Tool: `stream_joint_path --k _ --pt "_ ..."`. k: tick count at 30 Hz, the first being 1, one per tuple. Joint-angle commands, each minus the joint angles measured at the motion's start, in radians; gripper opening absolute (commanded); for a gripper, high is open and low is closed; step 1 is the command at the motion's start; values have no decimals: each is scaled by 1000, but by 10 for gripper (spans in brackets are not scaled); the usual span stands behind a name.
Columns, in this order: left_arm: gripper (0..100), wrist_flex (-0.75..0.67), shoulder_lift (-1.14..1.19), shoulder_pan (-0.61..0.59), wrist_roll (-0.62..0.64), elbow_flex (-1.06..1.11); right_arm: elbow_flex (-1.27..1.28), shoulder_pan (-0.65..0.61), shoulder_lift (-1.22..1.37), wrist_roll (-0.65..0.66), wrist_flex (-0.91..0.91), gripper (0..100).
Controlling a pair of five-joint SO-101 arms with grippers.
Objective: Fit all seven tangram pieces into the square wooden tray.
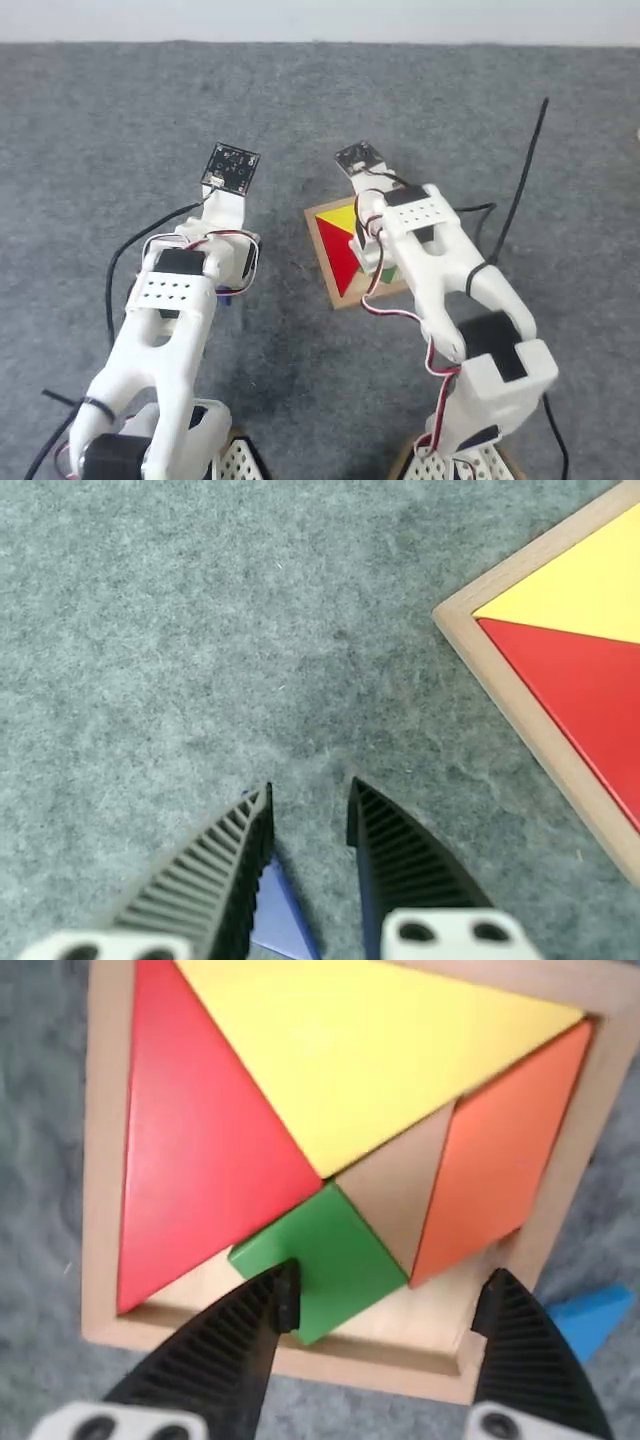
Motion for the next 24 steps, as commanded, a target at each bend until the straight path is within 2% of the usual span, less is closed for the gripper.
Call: stream_joint_path --k 1,7,12,15,19,24 --pt "126 -11 -3 8 2 -10 -17 10 -64 -37 -8 292" --pt "126 -11 -3 5 2 -10 164 30 -435 -61 -8 292" --pt "126 -8 -3 -2 2 -15 321 147 -691 -34 36 292" --pt "126 40 -2 0 -31 -48 422 262 -762 40 59 292" --pt "126 160 6 -2 -52 -156 583 410 -814 129 -42 292" --pt "126 261 198 -15 -75 -351 717 475 -826 169 -176 292"
